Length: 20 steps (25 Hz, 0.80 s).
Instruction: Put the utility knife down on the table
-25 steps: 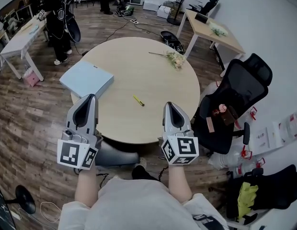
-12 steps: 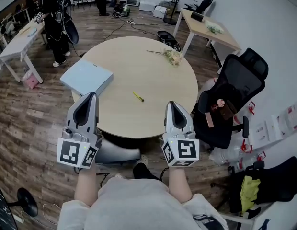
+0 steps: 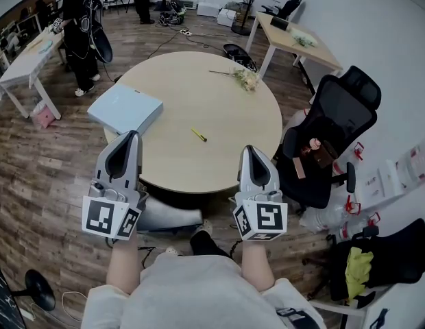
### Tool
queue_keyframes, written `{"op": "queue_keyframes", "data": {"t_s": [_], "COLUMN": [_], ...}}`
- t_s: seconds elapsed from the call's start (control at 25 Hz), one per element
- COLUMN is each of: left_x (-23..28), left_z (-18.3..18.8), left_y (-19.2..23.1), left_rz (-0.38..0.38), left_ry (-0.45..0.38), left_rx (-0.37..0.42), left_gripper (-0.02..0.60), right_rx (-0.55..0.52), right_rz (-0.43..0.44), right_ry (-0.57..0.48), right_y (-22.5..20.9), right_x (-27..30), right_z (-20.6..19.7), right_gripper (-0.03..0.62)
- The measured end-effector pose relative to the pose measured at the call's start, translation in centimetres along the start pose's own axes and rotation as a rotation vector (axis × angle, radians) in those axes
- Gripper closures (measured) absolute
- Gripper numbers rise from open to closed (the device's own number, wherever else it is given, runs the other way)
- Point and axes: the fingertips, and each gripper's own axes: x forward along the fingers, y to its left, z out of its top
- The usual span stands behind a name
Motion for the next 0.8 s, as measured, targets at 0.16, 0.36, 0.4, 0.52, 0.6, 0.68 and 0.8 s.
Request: {"op": "queue_keyframes", "data": {"t_s": [0.16,0.36,0.4,0.52,0.6,0.68,0.8], "left_x": [-0.1,-0.5,-0.5,-0.6,-0.7,-0.7,-0.6], "left_z": [0.1,0.1,0.1,0.1,0.1,0.0,-0.1], "left_y": [-0.1,0.3,0.3,0.5,0.6,0.8,1.0], "left_rz": [-0.004,-0.001,0.000,0.001,0.001,0.004,0.007], "left_ry": [-0.001,-0.003,-0.004,-0.005,-0.005,-0.005,-0.005], "left_rx": [-0.002,-0.008,-0.009,-0.009,-0.009,-0.009,-0.010], "left_gripper": [0.574,0.574,0.574,0.574,0.574,0.574,0.574], "right_rx": [-0.002,-0.007,-0.008,-0.004,-0.004,-0.006,-0.006], "right_rz": [-0.007,-0.010,-0.011,-0.011,-0.012,-0.011,-0.010], "right_ry": [0.000,0.001,0.001,0.000,0.001,0.001,0.001], "right_y": [0.1,0.4,0.5,0.6,0.7,0.8,0.8], "right_x": [-0.3,-0.4,-0.4,-0.3,-0.3,-0.2,0.0], "right_z": [0.1,0.1,0.1,0.1,0.1,0.1,-0.1], "right_gripper": [0.584,0.584,0.584,0.583,0.585,0.584,0.585]}}
